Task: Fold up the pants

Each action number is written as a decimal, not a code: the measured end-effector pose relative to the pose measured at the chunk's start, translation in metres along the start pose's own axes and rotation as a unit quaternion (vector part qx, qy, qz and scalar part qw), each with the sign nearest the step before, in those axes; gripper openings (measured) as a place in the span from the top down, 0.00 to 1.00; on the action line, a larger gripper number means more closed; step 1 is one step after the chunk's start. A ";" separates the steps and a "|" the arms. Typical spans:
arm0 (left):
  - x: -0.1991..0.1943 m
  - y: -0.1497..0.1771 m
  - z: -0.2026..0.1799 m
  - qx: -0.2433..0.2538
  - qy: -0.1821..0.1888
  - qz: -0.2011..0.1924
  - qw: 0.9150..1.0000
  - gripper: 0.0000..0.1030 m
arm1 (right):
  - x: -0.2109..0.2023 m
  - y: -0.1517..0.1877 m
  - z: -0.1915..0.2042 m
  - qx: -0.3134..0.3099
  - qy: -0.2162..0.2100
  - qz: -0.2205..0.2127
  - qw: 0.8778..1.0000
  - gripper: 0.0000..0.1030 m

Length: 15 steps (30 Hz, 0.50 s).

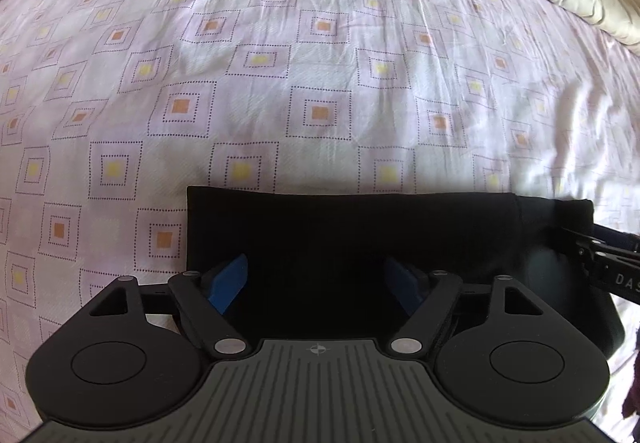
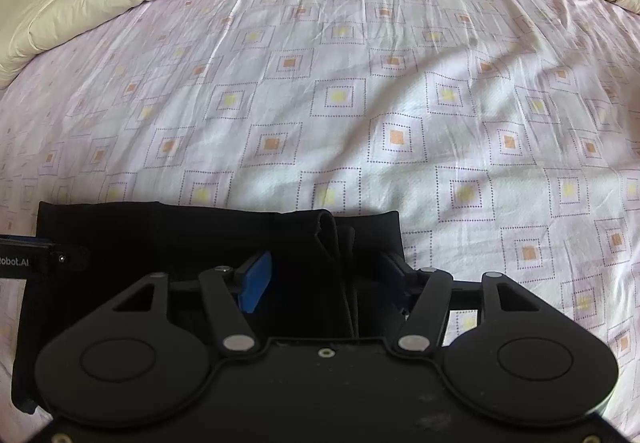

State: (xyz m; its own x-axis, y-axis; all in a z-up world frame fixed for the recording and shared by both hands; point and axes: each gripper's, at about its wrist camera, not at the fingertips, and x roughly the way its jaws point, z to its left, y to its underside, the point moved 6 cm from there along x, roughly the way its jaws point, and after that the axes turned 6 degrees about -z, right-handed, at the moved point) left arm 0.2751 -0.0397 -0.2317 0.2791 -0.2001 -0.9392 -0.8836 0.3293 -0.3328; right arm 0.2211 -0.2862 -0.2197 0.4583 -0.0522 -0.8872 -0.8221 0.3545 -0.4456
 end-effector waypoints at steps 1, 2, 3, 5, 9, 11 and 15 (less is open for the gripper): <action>0.000 0.000 0.000 -0.001 0.000 0.000 1.000 0.27 | 0.001 0.000 -0.001 0.004 0.001 0.002 1.000 0.35; 0.000 0.000 0.001 -0.001 -0.001 0.001 1.000 0.27 | 0.001 0.000 -0.003 0.011 0.002 0.005 1.000 0.34; 0.000 -0.001 0.000 -0.002 -0.001 0.001 1.000 0.27 | 0.002 0.000 -0.006 0.022 0.000 0.009 1.000 0.32; 0.000 -0.001 0.000 0.000 -0.001 0.000 1.000 0.27 | 0.006 0.004 -0.015 0.057 0.006 0.031 0.998 0.17; -0.002 0.000 0.000 0.001 -0.001 -0.003 1.000 0.27 | 0.006 0.013 -0.026 0.087 -0.031 0.051 0.994 0.07; -0.001 -0.001 0.000 0.002 -0.001 -0.002 1.000 0.27 | 0.003 0.021 -0.020 0.057 -0.045 0.066 0.995 0.05; -0.002 -0.002 0.001 0.003 0.000 -0.002 1.000 0.28 | -0.002 0.034 -0.015 0.038 -0.058 0.059 0.996 0.02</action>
State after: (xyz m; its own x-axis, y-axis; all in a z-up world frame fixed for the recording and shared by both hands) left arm 0.2769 -0.0394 -0.2288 0.2821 -0.2005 -0.9382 -0.8801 0.3351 -0.3363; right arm 0.1874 -0.2882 -0.2346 0.3999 0.1006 -0.9110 -0.8465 0.4216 -0.3250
